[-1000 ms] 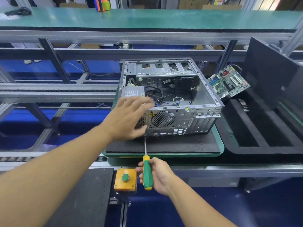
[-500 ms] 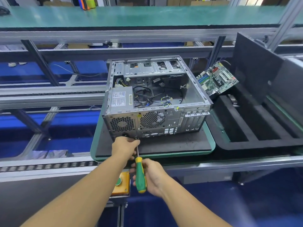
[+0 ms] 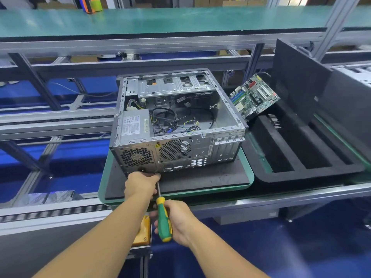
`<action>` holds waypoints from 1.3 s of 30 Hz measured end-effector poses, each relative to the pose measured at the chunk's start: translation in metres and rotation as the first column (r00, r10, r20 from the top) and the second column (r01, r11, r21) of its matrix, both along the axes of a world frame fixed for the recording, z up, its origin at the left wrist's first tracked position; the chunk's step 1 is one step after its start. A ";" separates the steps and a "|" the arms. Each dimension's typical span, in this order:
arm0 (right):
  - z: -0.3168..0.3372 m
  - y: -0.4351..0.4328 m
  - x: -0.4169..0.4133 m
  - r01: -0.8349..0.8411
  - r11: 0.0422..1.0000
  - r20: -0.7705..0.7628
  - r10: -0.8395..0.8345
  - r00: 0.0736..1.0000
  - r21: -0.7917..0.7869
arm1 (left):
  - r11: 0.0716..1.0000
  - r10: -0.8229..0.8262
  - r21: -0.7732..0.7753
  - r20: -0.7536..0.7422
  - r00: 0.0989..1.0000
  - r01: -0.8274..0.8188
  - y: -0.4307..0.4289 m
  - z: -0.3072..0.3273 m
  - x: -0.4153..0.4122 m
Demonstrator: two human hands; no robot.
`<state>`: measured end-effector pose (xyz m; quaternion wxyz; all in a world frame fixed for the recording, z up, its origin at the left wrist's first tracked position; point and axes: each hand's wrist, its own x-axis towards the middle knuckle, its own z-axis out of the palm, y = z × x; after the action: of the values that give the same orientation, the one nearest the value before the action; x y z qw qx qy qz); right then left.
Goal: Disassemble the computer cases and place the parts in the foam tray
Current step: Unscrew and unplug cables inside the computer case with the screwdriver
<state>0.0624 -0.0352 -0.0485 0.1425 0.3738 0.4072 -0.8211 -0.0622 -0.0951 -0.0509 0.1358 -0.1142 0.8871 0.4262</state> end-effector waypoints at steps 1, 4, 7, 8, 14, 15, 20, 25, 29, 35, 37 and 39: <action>-0.001 -0.001 0.000 -0.003 1.000 -0.007 0.003 1.000 0.020 | 1.000 0.000 0.000 -0.001 1.000 0.000 0.000 0.000 0.000; -0.006 -0.003 0.002 -0.015 0.995 -0.073 0.022 0.997 0.097 | 1.000 0.004 -0.014 -0.005 1.000 -0.004 0.000 -0.003 -0.001; -0.010 -0.002 0.002 -0.002 0.991 -0.116 0.018 0.993 0.135 | 0.998 0.008 -0.057 -0.004 1.000 -0.009 0.002 -0.004 0.000; -0.010 -0.002 0.002 -0.006 0.988 -0.124 0.026 0.992 0.156 | 0.997 0.009 -0.078 -0.002 1.000 -0.009 0.003 -0.004 0.000; -0.002 0.013 0.015 -0.127 0.959 -0.119 0.161 0.980 0.252 | 0.998 -0.003 -0.070 0.026 1.000 0.004 0.006 0.000 0.003; 0.001 0.019 0.019 -0.152 0.951 -0.120 0.190 0.974 0.269 | 1.000 0.016 0.014 0.036 0.999 -0.017 0.004 0.003 0.004; 0.020 0.052 0.034 0.025 0.965 -0.198 0.028 0.980 0.260 | 0.909 -0.096 0.416 0.226 0.969 -0.007 -0.015 0.028 0.022; 0.058 0.066 0.042 0.080 0.918 -0.260 0.026 0.965 0.388 | 0.697 -0.614 0.492 0.031 0.789 0.522 -0.001 0.068 0.069; 0.080 0.081 0.061 0.121 0.917 -0.243 -0.027 0.970 0.381 | 0.632 -0.760 -0.041 -0.231 0.608 0.774 0.018 0.099 0.085; 0.101 0.112 0.097 0.108 0.944 -0.123 -0.073 0.990 0.313 | 0.283 -0.958 -0.555 -0.121 0.261 0.782 0.054 0.144 0.111; 0.104 0.126 0.107 0.109 0.962 -0.098 -0.087 0.991 0.250 | 0.197 -0.977 -0.627 -0.065 0.202 0.753 0.068 0.151 0.119; 0.105 0.140 0.115 0.113 0.971 -0.085 -0.097 0.992 0.211 | 0.160 -0.984 -0.659 -0.051 0.169 0.734 0.080 0.153 0.126</action>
<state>0.1773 0.1048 0.0564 0.0424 0.3771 0.4784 -0.7919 0.0640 -0.0152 0.1017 0.1049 0.5166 0.8493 0.0289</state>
